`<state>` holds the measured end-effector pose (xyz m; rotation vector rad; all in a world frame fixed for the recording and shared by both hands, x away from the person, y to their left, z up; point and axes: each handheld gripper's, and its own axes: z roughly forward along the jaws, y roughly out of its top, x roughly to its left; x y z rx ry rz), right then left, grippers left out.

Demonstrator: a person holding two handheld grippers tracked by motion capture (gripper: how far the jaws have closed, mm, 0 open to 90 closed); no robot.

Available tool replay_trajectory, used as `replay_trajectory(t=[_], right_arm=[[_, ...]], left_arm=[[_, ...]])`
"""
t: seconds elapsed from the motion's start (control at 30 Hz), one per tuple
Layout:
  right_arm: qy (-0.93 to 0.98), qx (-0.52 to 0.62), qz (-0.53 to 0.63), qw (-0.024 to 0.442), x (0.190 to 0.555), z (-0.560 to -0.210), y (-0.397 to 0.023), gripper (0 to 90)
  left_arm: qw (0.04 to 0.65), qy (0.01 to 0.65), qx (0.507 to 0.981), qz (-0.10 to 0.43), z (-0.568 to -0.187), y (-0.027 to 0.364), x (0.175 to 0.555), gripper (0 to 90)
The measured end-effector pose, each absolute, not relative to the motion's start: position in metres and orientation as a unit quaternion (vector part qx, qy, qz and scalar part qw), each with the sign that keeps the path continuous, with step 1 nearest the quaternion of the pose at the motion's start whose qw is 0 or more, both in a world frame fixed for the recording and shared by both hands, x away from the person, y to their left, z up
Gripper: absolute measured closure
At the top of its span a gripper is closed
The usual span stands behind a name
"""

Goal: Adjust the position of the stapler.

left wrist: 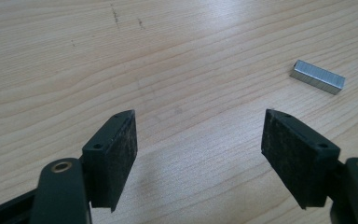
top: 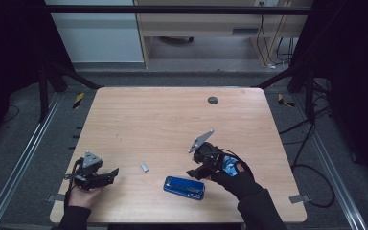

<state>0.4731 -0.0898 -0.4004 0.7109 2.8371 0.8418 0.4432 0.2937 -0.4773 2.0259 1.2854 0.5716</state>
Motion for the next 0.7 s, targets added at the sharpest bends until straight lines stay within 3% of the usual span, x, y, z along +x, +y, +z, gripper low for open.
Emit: replay_trajectory(t=[0.7], right_arm=[[0.937,0.211,0.277,0.021,0.463,-0.422,-0.076,49.0]], left_arm=[[0.329,0.489,0.778,0.218,-0.478,0.293,0.443,26.5]])
